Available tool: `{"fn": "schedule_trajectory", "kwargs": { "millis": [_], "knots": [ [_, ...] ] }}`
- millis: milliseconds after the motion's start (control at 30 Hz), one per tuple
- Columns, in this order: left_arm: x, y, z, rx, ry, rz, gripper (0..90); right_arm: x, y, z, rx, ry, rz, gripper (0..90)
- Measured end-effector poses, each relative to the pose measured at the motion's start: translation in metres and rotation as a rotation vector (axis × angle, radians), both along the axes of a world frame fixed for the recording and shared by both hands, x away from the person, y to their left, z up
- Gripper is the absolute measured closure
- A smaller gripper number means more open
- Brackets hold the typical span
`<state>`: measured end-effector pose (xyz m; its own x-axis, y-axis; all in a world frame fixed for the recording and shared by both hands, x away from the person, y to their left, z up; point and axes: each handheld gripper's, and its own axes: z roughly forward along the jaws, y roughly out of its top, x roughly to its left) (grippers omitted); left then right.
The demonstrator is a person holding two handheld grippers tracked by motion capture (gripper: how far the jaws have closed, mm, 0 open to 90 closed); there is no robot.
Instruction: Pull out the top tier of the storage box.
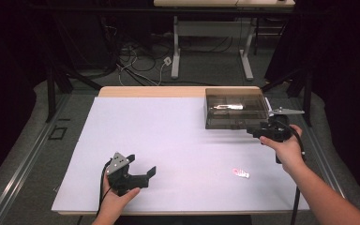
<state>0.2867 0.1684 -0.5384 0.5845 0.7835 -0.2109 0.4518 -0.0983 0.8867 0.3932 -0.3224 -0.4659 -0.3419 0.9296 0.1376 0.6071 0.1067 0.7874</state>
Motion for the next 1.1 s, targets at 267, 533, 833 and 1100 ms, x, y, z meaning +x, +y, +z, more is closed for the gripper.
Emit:
{"fn": "schedule_trajectory", "kwargs": {
  "millis": [267,533,833,1100],
  "knots": [
    [0.000,-0.001,0.000,-0.004,0.004,0.001,0.9,0.005,-0.006,0.008,-0.014,0.017,-0.017,30.4],
    [0.000,-0.001,0.000,0.000,0.002,0.000,1.0,0.009,-0.012,0.017,-0.091,0.022,-0.007,31.6],
    [0.000,-0.001,0.000,-0.003,0.004,0.001,1.0,0.016,-0.013,0.028,-0.152,0.017,0.026,32.6],
    [0.000,-0.001,0.000,0.001,0.002,-0.001,0.9,0.021,-0.007,0.035,-0.220,0.008,0.085,32.4]
  ]
}}
